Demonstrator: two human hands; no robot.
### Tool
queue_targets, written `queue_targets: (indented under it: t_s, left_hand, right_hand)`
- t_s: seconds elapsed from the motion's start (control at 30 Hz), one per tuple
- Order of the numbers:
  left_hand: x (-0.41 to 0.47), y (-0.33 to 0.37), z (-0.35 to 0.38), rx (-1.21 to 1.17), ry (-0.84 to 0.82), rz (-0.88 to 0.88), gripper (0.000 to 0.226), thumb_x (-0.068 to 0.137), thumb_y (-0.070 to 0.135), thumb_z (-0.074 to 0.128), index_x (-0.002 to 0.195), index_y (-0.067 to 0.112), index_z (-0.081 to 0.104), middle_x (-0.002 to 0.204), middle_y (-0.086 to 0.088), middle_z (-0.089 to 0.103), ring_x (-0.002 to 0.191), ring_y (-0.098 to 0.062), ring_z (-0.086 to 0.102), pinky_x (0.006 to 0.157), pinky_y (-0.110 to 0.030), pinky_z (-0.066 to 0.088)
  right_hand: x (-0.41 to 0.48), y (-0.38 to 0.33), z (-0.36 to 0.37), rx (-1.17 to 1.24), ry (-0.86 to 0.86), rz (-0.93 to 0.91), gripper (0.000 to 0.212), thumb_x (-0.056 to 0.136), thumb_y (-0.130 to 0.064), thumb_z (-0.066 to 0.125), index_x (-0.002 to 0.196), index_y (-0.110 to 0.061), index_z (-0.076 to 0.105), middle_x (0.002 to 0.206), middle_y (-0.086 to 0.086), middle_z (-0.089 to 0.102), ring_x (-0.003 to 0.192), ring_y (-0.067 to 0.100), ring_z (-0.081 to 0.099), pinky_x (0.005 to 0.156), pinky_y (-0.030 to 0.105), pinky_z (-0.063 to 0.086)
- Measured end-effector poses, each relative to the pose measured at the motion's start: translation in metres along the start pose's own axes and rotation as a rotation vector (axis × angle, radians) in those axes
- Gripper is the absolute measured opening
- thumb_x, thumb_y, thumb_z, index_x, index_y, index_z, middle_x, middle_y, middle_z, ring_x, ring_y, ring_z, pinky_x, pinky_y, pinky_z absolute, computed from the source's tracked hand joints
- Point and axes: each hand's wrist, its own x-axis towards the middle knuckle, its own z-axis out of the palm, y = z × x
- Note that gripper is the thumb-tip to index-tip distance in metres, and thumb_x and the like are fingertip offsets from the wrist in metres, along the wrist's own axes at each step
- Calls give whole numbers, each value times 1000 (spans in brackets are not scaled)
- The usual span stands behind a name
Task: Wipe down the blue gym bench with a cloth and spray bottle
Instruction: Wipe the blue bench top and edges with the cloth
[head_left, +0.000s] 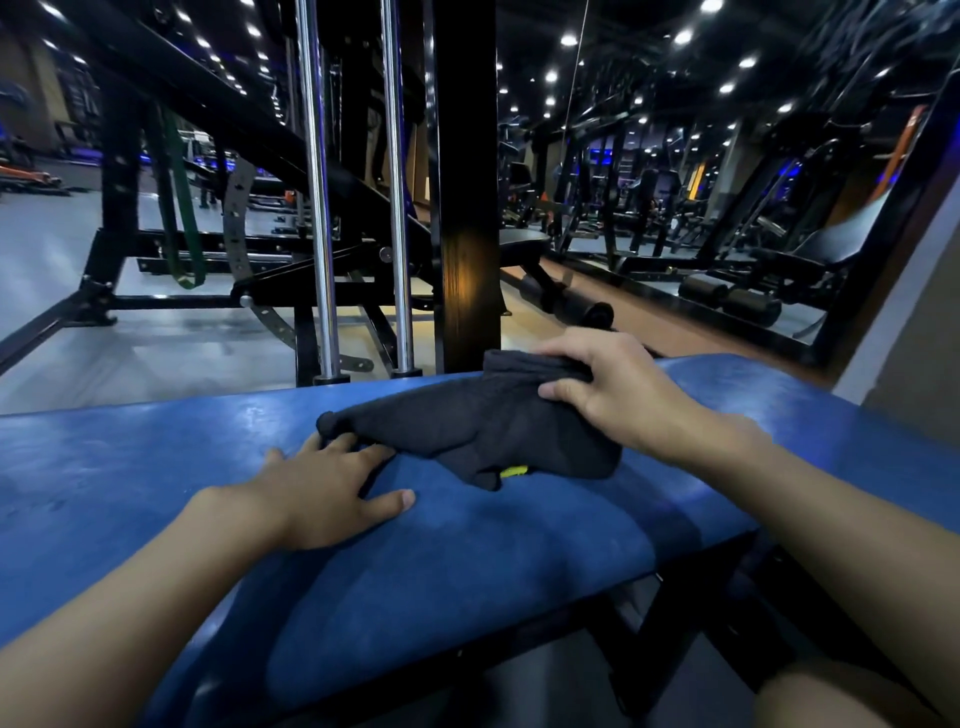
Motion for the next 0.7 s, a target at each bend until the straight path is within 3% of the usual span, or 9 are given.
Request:
queue_targets:
  t_s: [0.13,0.2,0.23,0.3,0.37,0.43,0.5,0.6,0.7]
  left_hand:
    - [3,5,-11,-489,191,30,33,92,58,56,107,31,65,102,10,69,98,-15,66,91,-38,53]
    - [0,15,-19,-791,291,71,15,99,36,57,110,31,67,106,11,71,95,-3,66,83,-15,50]
    - [-1,20,-22,-952,294,90,23,101,31,56,123,34,63,116,14,69,104,-1,63,88,-12,47]
    - [-2,29,-29,-1315,159,136,39,101,35,54,139,44,51,128,18,65,119,-6,59,105,-30,44]
    - [-6,38,-32,-1547,24,238,39,98,40,57,137,45,52,129,16,66,119,-10,61,103,-40,49]
    - [-6,43,-31,-1577,77,330,42,91,28,70,131,34,58,121,9,71,110,-11,67,87,-33,56]
    - [-2,45,-28,-1557,225,332,46,87,7,72,129,23,59,116,-1,74,110,-18,69,86,-34,57]
    - [2,42,-27,-1524,415,269,45,92,-9,63,127,20,59,107,-5,76,105,-21,70,81,-32,56]
    - [-1,43,-34,-1499,450,329,51,93,-14,56,130,22,49,93,-2,77,86,-14,70,72,-27,58]
  right_hand:
    - [21,-8,-5,36,-139,41,15,88,-16,74,103,-19,74,97,-7,71,93,10,63,82,31,48]
    - [27,-13,-4,56,-162,40,16,89,-16,73,105,-18,74,99,-6,72,93,8,64,82,28,49]
    - [29,-16,-3,75,-166,30,15,90,-15,73,105,-18,74,98,-6,72,92,6,64,80,26,49]
    - [33,-22,0,133,-182,6,13,90,-13,72,100,-21,73,93,-10,72,86,1,63,75,22,46]
    - [37,-28,5,175,-222,-19,17,91,-14,71,98,-30,70,88,-14,69,84,-1,62,77,23,46]
    - [40,-32,10,172,-233,-62,18,90,-15,72,98,-32,69,96,-15,68,94,3,62,86,31,49]
    - [42,-32,13,169,-213,-89,17,89,-14,73,103,-23,70,118,-10,65,111,9,59,98,33,45]
    - [39,-31,13,187,-220,-80,18,89,-11,73,102,-21,66,144,-5,50,125,-2,46,100,6,31]
    - [36,-28,13,257,-278,-59,17,92,-13,70,98,-19,56,118,-9,63,101,-17,52,87,7,38]
